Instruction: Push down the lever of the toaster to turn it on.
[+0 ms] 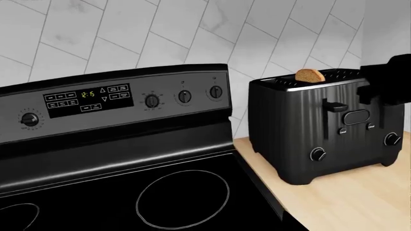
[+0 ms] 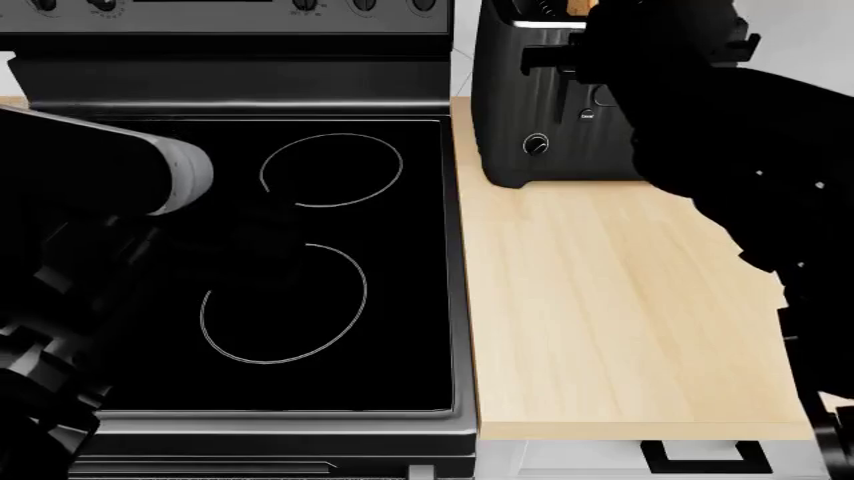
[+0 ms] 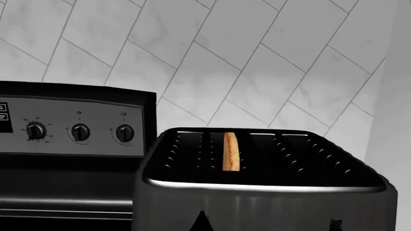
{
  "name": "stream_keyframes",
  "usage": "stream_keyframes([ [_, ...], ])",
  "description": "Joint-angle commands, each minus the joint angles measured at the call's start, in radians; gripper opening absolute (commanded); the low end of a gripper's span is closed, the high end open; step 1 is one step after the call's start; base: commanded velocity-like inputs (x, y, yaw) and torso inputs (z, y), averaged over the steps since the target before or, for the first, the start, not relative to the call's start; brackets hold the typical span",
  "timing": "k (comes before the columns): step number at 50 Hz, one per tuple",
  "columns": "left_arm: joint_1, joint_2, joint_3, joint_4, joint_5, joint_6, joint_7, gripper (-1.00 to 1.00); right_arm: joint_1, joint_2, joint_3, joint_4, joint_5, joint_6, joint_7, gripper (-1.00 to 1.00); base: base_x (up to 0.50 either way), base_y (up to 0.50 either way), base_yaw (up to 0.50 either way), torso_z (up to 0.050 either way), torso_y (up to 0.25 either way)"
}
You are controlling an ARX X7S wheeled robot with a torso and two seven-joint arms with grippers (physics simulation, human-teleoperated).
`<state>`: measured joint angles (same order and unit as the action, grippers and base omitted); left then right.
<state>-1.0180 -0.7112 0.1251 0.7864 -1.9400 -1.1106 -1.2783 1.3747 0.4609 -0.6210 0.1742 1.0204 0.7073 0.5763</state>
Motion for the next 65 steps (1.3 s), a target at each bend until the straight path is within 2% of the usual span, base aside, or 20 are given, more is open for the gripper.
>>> stream_keyframes([
  [1, -0.009, -0.009, 0.005, -0.003, -0.006, 0.007, 0.001, 1.00, 0.010, -0.018, -0.019, 0.078, -0.042, -0.032, -0.034, -1.00, 0.00, 0.00, 0.00, 0.000, 0.000],
  [15, 0.019, -0.004, 0.000, 0.000, 0.034, 0.003, 0.032, 1.00, 0.032, -0.039, -0.039, 0.134, -0.078, -0.054, -0.055, -1.00, 0.00, 0.00, 0.00, 0.000, 0.000],
  [30, -0.026, -0.015, 0.025, -0.024, 0.005, 0.012, 0.017, 1.00, 0.036, -0.063, -0.049, 0.178, -0.097, -0.079, -0.076, -1.00, 0.00, 0.00, 0.00, 0.000, 0.000],
  [39, 0.037, -0.012, -0.002, 0.001, 0.061, 0.009, 0.060, 1.00, 0.040, -0.078, -0.054, 0.216, -0.107, -0.093, -0.093, -1.00, 0.00, 0.00, 0.00, 0.000, 0.000],
  [52, 0.047, -0.041, -0.021, 0.006, 0.046, 0.019, 0.074, 1.00, 0.048, -0.094, -0.058, 0.257, -0.119, -0.108, -0.103, -1.00, 0.00, 0.00, 0.00, 0.000, 0.000],
  [65, 0.042, -0.027, -0.005, -0.004, 0.071, 0.017, 0.082, 1.00, 0.055, -0.106, -0.065, 0.279, -0.126, -0.113, -0.112, -1.00, 0.00, 0.00, 0.00, 0.000, 0.000],
])
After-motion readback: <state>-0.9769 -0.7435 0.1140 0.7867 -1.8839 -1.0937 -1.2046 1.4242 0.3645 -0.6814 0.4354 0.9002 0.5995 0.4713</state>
